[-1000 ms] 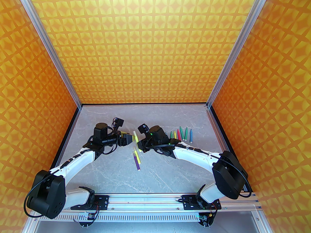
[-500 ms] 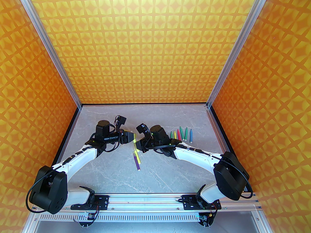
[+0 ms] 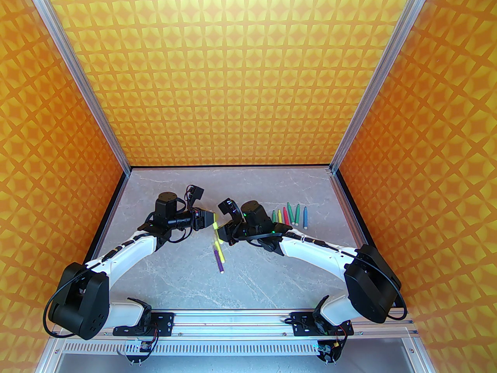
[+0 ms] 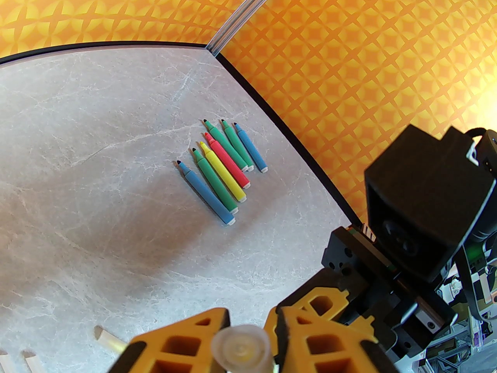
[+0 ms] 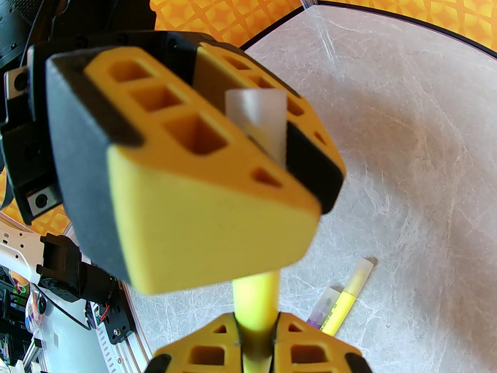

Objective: Open the pen caps

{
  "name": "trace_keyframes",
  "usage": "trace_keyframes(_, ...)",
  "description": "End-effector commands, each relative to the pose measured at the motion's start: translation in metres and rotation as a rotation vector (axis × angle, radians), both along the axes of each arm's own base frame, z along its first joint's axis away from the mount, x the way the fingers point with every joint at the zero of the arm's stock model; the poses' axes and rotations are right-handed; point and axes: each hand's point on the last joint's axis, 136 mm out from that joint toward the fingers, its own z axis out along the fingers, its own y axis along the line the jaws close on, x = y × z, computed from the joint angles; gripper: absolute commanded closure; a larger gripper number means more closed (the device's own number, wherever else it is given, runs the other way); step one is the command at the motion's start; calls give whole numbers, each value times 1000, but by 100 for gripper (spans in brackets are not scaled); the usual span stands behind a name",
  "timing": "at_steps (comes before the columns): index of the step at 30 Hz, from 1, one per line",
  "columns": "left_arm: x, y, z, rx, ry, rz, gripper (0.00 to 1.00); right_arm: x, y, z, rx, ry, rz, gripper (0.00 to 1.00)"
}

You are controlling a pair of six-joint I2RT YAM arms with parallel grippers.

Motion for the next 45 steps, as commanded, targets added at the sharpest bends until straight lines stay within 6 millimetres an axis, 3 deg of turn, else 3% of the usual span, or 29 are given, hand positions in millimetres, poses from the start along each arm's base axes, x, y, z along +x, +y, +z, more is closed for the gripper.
trace_keyframes(1, 0, -5, 13, -20, -19, -25, 76, -1, -1, 5, 10, -34, 5, 100)
trace_keyframes(7, -1, -5, 16, -25, -21, -24, 81, 0, -2, 2, 7, -38, -4, 100)
trace_keyframes(13, -1, -6, 19, -38, -21, -23, 82, 2, -2, 1, 27, -43, -19, 71)
trace_keyframes(18, -1, -8, 24, -58, -25, -30, 83, 7, 4, 3, 52, -48, -21, 67)
trace_keyframes(24, -3, -9, 29, -75, -28, -37, 84, 10, 12, -1, 65, -34, -6, 72)
trace_keyframes(31, -1, -9, 35, -94, -43, -31, 91, 4, 7, -16, 40, -19, -1, 100)
trace_keyframes(37, 7, -9, 41, -110, -45, -12, 98, -11, -9, -48, 11, 21, -14, 100)
trace_keyframes(45, 20, -6, 40, -109, -36, 37, 100, -27, -27, -69, -16, 46, -27, 100)
